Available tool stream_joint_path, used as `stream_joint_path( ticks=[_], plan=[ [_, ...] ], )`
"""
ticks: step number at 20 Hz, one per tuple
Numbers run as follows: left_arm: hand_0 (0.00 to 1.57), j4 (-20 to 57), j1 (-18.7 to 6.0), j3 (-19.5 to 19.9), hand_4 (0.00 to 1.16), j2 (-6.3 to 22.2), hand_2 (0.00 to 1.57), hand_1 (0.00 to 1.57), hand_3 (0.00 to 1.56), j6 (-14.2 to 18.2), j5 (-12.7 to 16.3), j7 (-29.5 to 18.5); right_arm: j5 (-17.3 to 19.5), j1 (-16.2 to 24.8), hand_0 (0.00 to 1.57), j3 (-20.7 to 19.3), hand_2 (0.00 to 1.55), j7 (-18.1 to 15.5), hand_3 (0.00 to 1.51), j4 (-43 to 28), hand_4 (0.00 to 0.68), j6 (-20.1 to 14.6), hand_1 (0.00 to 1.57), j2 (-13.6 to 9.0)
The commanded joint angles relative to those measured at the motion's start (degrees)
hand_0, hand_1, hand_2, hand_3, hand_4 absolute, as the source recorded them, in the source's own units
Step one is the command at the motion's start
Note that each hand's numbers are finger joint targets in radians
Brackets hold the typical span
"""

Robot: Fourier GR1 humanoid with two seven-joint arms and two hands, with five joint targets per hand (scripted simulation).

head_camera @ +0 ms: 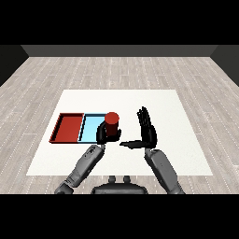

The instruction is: Pick the red can and put it in the red box

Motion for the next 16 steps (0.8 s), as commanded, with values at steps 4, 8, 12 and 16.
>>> stream_joint_path(
  ticks=[4,8,12,16],
  plan=[
    [1.57,-4.2,-0.2,7.5,1.13,6.9,1.57,1.57,1.48,-2.2,-0.6,3.6,-3.4,8.9,0.00,-5.6,0.00,-1.2,0.00,-7.9,0.000,5.6,0.00,-5.2],
    [1.57,-3.5,-2.0,10.6,1.14,10.8,1.57,1.57,1.48,-1.2,-1.9,8.6,-6.4,13.0,0.00,-9.8,0.00,-1.1,0.00,-9.8,0.000,8.3,0.00,-7.7],
    [1.57,-1.0,-2.9,15.4,1.11,18.9,1.57,1.57,1.49,-3.7,-2.4,10.5,-6.3,15.4,0.00,-11.1,0.00,-4.8,0.00,-3.5,0.000,9.3,0.00,-7.0],
    [1.57,2.6,-0.8,16.8,1.13,26.6,1.54,1.57,1.47,-5.1,-4.9,14.2,-8.1,20.3,0.00,-12.2,0.00,-6.3,0.00,-5.9,0.000,11.3,0.00,-7.5]
  ],
)
